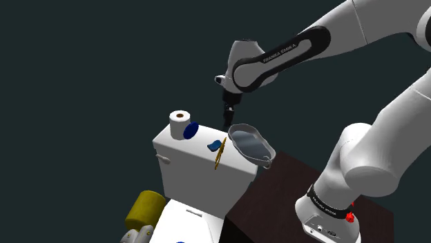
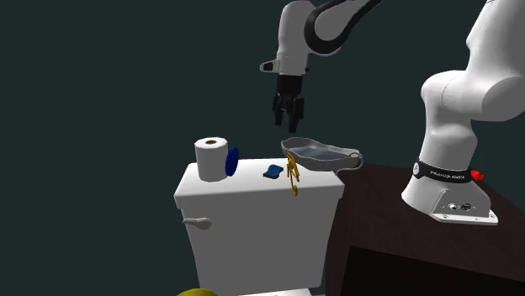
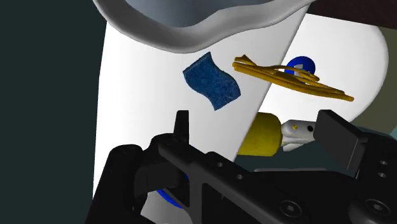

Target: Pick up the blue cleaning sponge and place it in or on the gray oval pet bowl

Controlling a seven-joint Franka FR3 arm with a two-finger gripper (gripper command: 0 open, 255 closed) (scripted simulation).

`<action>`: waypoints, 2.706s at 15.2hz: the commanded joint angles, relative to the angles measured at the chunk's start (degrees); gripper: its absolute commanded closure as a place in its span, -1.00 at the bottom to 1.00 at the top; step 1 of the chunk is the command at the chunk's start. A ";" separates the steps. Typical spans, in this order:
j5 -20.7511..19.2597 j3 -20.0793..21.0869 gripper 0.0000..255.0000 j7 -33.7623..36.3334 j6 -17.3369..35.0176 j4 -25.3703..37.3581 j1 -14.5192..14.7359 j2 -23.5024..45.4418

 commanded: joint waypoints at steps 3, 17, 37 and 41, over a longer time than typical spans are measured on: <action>1.96 -0.09 -1.00 -6.38 7.14 0.84 1.78 8.31; 7.43 2.25 -1.00 -15.86 19.89 4.00 2.72 24.86; 6.44 1.83 1.00 -15.04 17.70 3.99 2.95 22.62; 5.20 1.43 1.00 -14.02 14.72 4.16 3.14 19.74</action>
